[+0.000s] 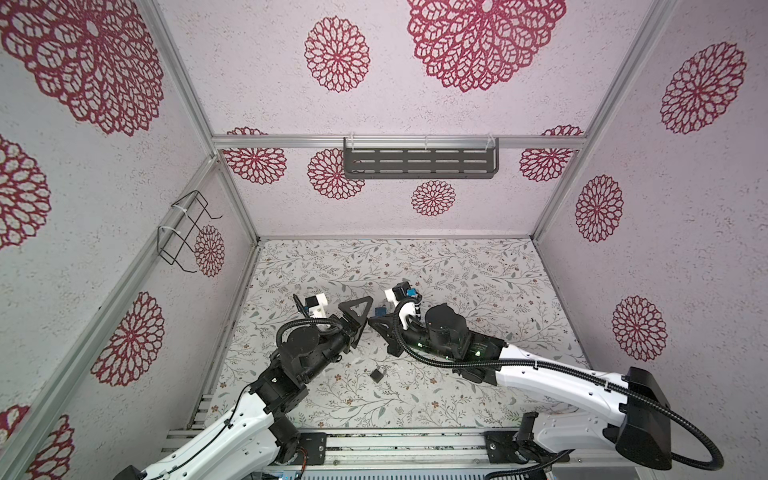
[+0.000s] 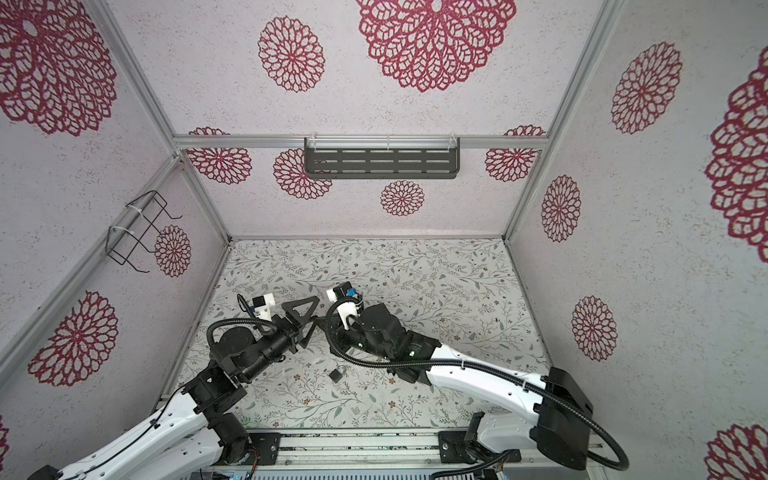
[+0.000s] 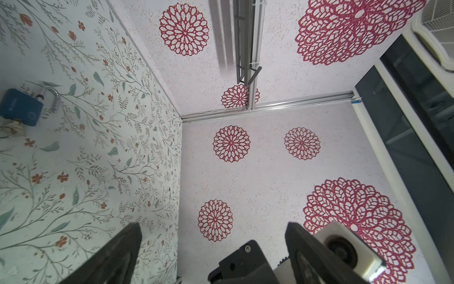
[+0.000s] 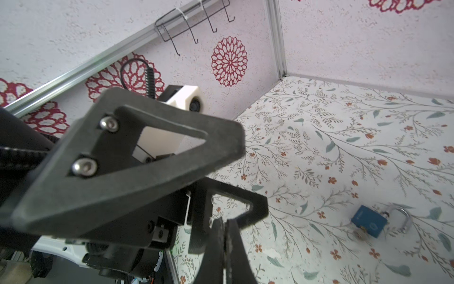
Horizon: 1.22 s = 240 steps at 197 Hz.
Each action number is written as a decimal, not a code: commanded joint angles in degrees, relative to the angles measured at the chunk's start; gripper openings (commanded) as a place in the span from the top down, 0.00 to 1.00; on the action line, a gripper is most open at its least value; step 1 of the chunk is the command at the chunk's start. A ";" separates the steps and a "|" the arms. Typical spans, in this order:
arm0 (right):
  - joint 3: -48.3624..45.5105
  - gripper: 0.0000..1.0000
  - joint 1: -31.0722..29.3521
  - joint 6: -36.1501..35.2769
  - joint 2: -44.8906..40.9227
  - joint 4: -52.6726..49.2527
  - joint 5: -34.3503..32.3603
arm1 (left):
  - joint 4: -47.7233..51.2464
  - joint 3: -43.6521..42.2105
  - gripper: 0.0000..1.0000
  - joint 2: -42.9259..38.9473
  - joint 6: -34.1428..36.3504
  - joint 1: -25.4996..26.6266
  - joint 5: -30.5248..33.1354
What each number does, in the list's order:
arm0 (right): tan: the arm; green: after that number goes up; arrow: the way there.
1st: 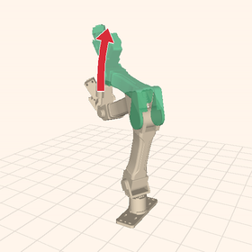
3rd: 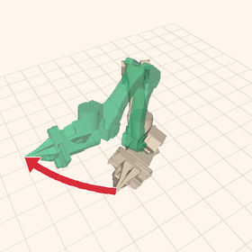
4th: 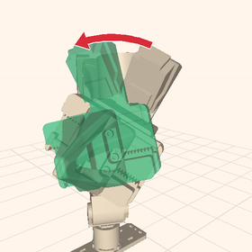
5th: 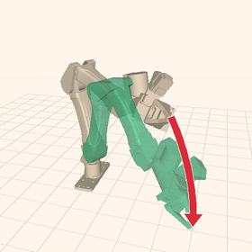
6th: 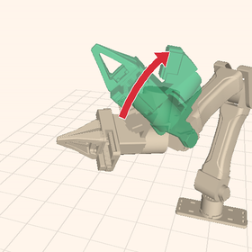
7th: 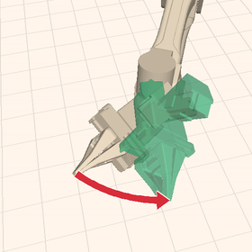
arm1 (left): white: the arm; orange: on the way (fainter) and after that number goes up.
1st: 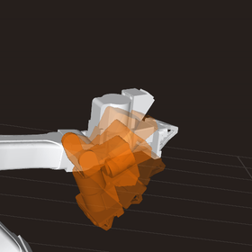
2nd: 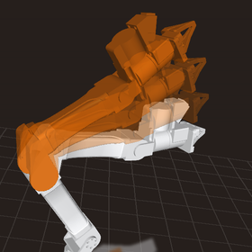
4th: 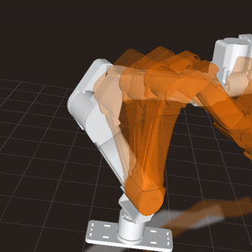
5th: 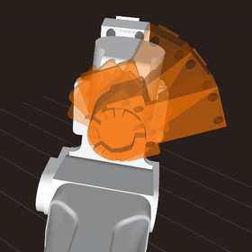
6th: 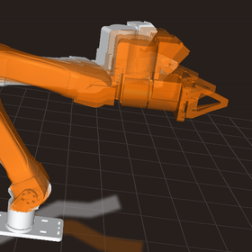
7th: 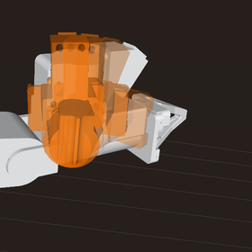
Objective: Unlock with the key
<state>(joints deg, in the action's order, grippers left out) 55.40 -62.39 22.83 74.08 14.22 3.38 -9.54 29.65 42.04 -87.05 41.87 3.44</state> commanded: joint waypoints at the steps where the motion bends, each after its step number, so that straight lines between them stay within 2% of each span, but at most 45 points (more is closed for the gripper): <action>1: 2.87 1.00 0.38 -2.67 0.18 6.46 3.82 | -2.68 0.15 0.03 0.54 -6.06 1.13 2.06; 38: 3.07 1.00 0.42 -2.70 1.80 7.39 3.17 | -5.28 -0.26 0.03 0.76 -7.90 1.85 4.08; 72: 1.59 1.00 0.47 -2.22 1.80 7.59 3.06 | -7.94 -1.25 0.08 0.32 -8.65 2.34 5.42; 123: 1.40 1.00 0.69 -2.78 0.91 6.62 2.65 | -5.62 -1.13 0.15 -1.10 -8.01 2.68 7.33; 175: -1.55 1.00 0.86 -2.68 -2.48 7.43 0.28 | -1.02 -1.79 0.37 -3.71 -7.38 2.62 10.18; 201: -1.32 1.00 0.95 -2.95 -2.65 7.38 0.07 | -0.41 -1.14 0.52 -3.44 -6.93 2.69 10.02; 240: 0.05 1.00 0.94 -3.46 -1.50 7.34 0.81 | 0.27 0.45 0.61 -2.18 -5.99 2.65 8.48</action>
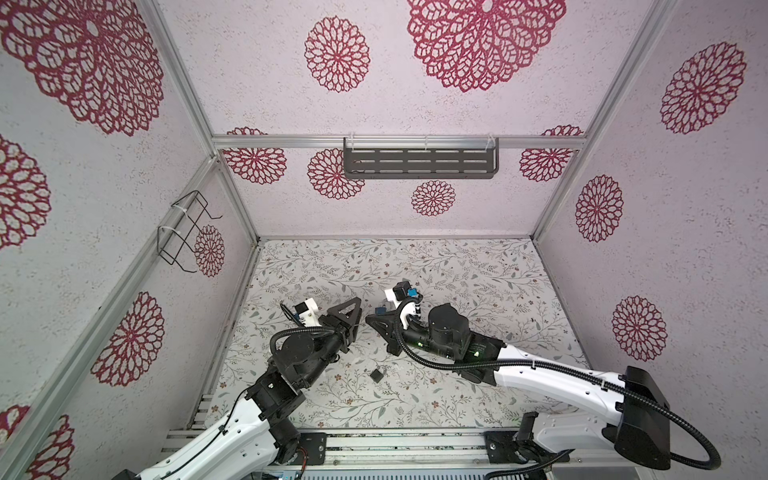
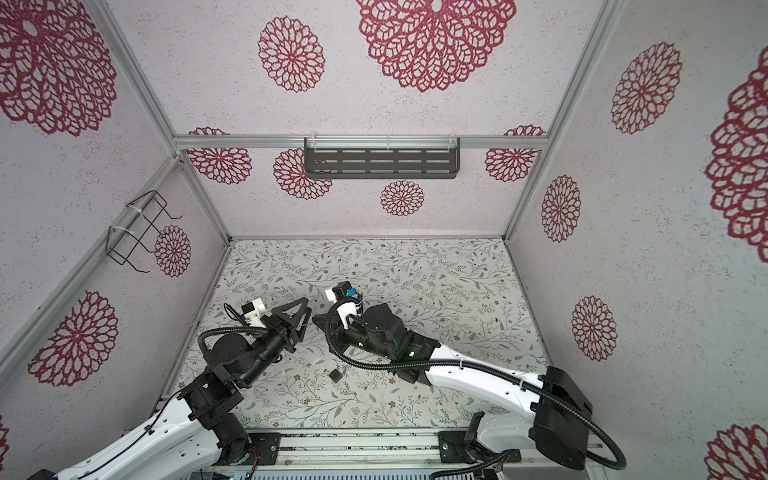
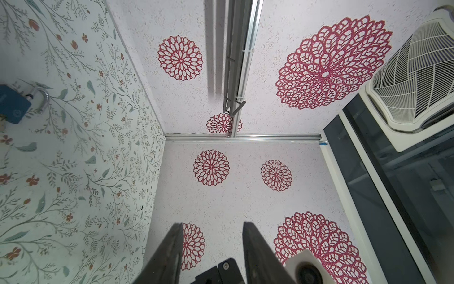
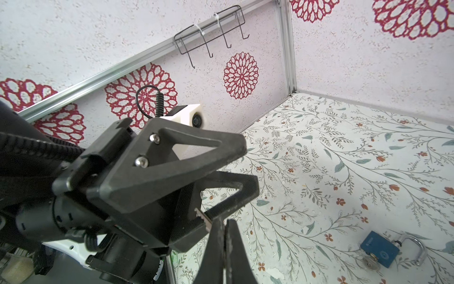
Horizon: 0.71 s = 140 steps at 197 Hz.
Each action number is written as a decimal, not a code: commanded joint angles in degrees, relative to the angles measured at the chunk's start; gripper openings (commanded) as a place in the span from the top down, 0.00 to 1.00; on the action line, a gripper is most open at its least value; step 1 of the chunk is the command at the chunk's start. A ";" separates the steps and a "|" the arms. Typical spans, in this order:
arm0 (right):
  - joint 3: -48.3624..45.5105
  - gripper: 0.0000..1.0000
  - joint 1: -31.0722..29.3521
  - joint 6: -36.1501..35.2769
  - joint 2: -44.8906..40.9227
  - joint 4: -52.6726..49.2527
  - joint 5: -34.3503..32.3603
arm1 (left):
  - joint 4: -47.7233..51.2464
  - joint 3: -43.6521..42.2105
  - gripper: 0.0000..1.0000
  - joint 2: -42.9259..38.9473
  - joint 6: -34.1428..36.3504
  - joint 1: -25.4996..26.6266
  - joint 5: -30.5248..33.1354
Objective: Unlock with the key
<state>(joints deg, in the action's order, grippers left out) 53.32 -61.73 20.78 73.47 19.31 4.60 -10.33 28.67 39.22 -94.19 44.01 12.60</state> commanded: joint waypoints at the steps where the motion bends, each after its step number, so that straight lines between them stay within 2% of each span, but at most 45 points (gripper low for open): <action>1: 2.13 1.00 0.29 -1.38 -0.84 2.23 -0.40 | 1.08 1.41 0.61 0.62 1.14 0.53 -0.71; 67: 2.23 1.00 0.27 -2.56 -1.51 2.24 -0.76 | 1.44 1.37 0.75 0.88 1.12 0.55 -1.04; 105: 2.40 1.00 0.30 -4.45 -1.14 2.83 0.47 | 1.71 1.66 0.88 0.87 1.07 0.59 -1.35; 140: 3.01 1.00 0.30 -6.05 -0.96 2.79 0.32 | 2.23 1.84 0.93 0.95 1.11 0.56 -0.92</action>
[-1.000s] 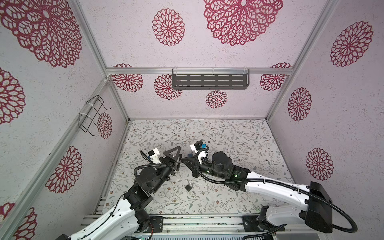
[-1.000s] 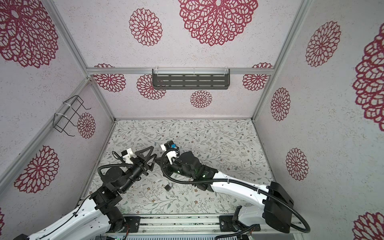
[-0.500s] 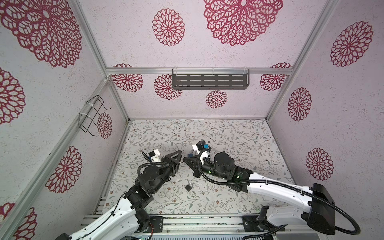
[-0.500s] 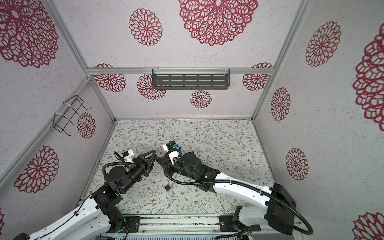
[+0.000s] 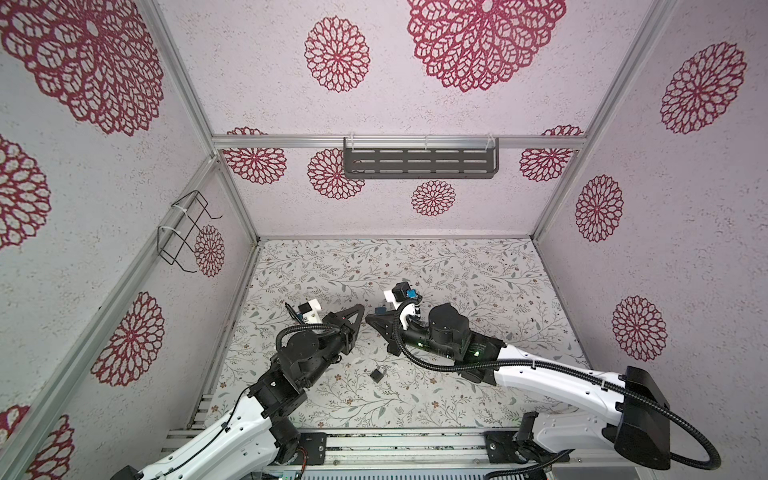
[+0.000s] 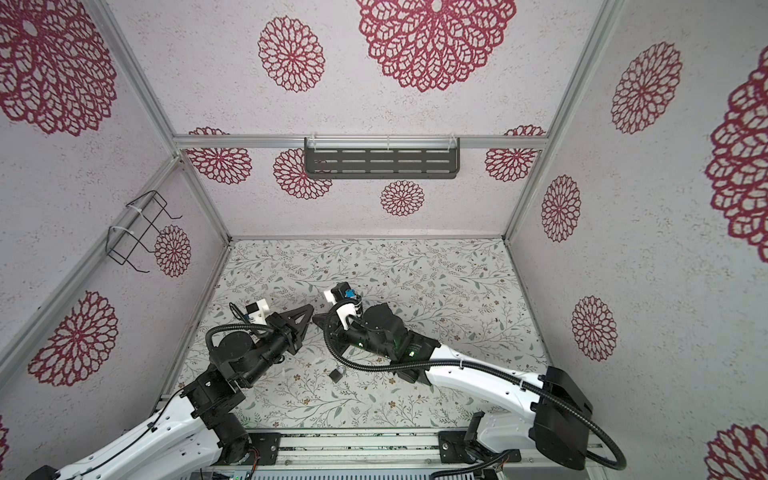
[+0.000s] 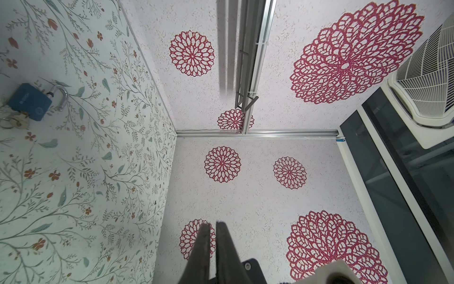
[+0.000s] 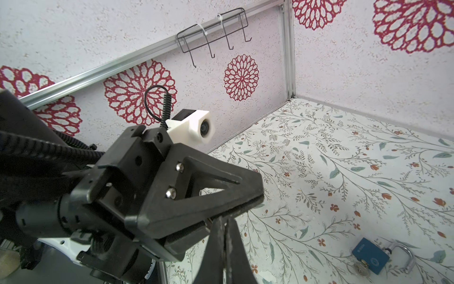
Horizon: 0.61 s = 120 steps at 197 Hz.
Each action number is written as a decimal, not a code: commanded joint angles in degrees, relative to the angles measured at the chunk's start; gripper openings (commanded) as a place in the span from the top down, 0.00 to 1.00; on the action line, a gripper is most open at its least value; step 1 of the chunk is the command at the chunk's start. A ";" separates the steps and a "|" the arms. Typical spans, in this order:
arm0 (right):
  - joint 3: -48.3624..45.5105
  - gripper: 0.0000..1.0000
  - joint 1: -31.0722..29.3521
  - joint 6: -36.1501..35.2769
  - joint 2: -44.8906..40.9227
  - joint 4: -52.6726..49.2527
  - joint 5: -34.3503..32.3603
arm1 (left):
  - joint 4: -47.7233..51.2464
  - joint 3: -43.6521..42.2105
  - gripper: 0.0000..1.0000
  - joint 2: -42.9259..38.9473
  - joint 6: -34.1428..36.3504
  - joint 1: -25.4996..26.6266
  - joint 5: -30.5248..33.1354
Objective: Unlock with the key
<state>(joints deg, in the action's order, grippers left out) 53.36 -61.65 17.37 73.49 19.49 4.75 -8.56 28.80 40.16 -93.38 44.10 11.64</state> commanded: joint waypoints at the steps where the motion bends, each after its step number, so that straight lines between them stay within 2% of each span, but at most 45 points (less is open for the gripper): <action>1: 2.97 1.00 0.26 -2.66 -0.98 2.55 0.17 | 0.46 1.70 0.93 0.05 0.26 0.47 0.05; 33: 3.24 1.00 0.28 -4.02 -1.32 1.62 -0.42 | 1.29 2.12 1.00 0.11 0.59 0.44 0.23; 54: 3.32 1.00 0.18 -4.50 -1.50 1.16 -0.54 | 1.65 2.23 1.00 0.11 0.93 0.46 0.59; 96: 2.85 0.75 0.23 -4.15 -2.67 -0.09 -1.40 | 3.23 3.26 1.00 0.14 4.00 0.48 1.28; 120: 2.30 0.64 0.30 -3.11 -3.83 -1.15 -2.49 | 4.22 4.35 1.00 0.38 7.48 0.26 1.12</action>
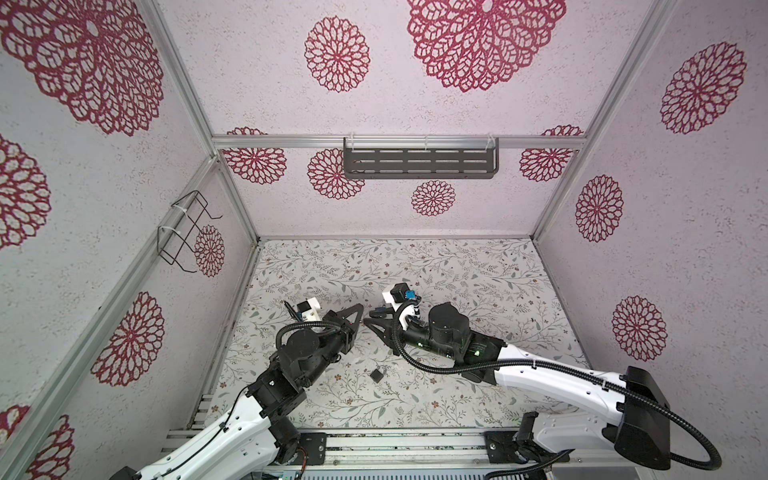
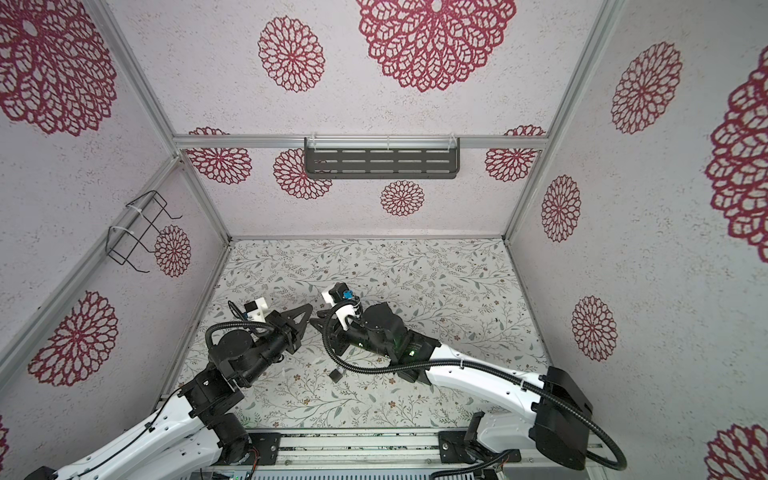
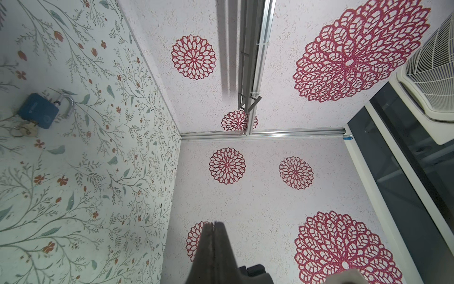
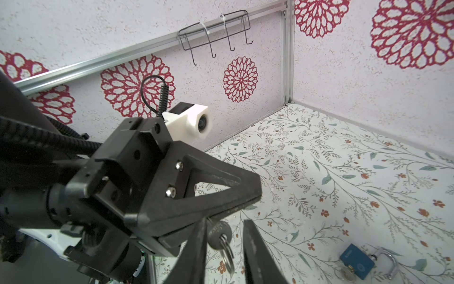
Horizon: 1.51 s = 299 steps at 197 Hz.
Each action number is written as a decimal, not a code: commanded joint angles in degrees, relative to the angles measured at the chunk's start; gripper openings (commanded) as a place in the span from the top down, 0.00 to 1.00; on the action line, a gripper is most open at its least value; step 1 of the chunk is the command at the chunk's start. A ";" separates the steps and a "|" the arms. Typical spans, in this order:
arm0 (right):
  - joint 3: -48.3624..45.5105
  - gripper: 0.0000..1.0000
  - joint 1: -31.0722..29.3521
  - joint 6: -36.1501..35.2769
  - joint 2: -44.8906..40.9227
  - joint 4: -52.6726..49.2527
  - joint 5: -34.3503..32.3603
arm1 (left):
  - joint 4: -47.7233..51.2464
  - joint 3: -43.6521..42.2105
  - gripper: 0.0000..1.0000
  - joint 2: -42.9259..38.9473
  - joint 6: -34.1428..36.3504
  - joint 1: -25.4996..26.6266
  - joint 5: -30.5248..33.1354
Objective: Unlock with the key
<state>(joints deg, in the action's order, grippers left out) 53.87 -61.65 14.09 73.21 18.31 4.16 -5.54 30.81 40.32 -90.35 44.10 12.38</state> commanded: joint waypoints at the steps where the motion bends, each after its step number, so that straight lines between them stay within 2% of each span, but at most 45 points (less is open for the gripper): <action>1: 1.78 0.63 0.30 0.16 -3.57 -0.04 -1.89 | 1.31 2.38 1.00 0.26 4.64 0.27 0.33; 27: 1.42 0.56 0.72 2.72 -5.13 -2.01 -1.84 | 0.90 3.16 1.00 0.86 10.08 -1.15 -2.71; 60: 1.72 0.47 2.26 8.60 -6.68 -6.10 1.19 | -2.88 3.56 1.00 2.67 18.39 -4.98 -11.78; 99: 1.02 0.41 5.05 15.71 -8.07 -9.64 7.57 | -9.50 2.19 1.00 5.74 23.28 -8.16 -20.47; 131: -1.88 0.38 8.81 22.01 -9.96 -7.77 14.27 | -12.84 1.27 1.00 6.64 28.59 -8.59 -23.67; 168: -3.45 0.38 12.25 26.23 -9.47 -4.59 22.78 | -17.33 0.22 1.00 9.12 31.31 -8.85 -26.79; 217: -4.13 0.45 14.45 31.85 -6.49 2.85 28.77 | -23.90 -0.14 1.00 13.04 32.86 -8.93 -31.42; 299: -4.56 0.59 14.87 35.52 -2.51 7.98 31.34 | -27.72 0.57 1.00 16.44 33.44 -9.21 -32.86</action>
<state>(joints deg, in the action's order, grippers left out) 49.12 -47.18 47.88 70.96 21.23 33.50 -29.71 31.11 56.12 -58.22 35.46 -19.07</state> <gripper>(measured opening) 0.430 0.043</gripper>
